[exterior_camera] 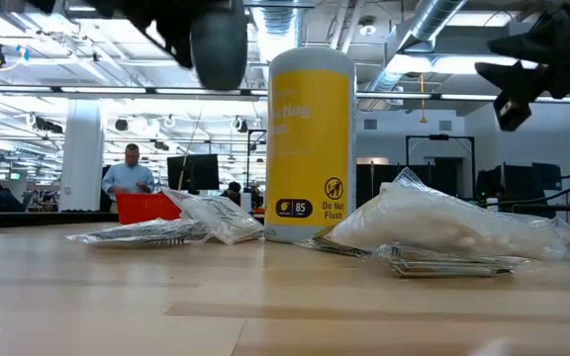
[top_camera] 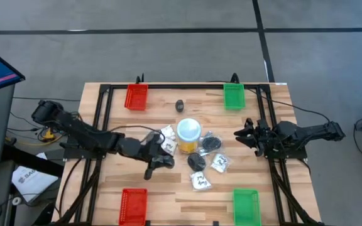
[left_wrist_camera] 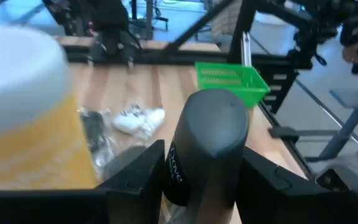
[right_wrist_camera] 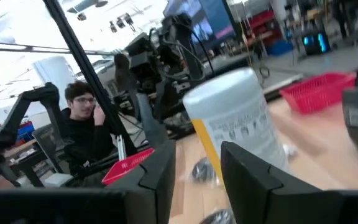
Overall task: Pick & Place Travel size toiletries
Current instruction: Put the bottom gray deodorant into the top green bin
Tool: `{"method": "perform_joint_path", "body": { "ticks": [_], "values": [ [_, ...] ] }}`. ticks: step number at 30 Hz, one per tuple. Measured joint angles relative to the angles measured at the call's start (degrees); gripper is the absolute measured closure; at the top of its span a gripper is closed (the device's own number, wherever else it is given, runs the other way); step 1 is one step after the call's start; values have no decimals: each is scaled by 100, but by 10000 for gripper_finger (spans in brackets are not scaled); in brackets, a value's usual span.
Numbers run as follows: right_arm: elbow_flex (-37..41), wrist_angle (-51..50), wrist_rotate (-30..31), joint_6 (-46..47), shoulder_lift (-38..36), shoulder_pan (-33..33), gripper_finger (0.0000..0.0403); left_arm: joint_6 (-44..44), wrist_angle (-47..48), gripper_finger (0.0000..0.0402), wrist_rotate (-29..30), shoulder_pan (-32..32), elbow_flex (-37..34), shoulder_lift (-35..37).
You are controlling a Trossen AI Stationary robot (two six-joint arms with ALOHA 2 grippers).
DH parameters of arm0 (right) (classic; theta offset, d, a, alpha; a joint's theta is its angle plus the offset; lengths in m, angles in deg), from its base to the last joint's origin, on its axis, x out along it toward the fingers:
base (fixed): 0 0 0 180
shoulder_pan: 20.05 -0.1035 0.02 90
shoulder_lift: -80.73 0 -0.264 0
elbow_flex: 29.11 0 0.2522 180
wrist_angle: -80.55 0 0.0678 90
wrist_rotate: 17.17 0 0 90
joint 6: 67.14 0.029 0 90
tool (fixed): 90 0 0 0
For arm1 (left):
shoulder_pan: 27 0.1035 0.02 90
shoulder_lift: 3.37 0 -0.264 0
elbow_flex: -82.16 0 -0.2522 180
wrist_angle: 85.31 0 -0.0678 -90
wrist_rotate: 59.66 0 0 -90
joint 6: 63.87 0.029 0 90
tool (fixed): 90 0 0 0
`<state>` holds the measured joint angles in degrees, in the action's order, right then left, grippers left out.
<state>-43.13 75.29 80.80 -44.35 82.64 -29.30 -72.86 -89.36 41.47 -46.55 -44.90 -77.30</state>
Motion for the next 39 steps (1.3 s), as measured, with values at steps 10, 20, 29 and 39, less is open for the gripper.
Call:
{"method": "perform_joint_path", "body": {
  "ticks": [10,20,29,39],
  "values": [
    [-258,121,-3,-283,104,0,284,617,1371,263,-98,460,1197,853],
    [-903,101,-40,-1362,933,0,284,1007,1998,263,-826,1519,2428,242],
    [-1749,81,-33,-2265,2274,7,284,1006,2050,263,-1588,2149,3163,-715],
    [-2740,142,-20,-3058,3766,202,284,1029,2031,264,-1859,2234,3512,-1028]
  ]
}}
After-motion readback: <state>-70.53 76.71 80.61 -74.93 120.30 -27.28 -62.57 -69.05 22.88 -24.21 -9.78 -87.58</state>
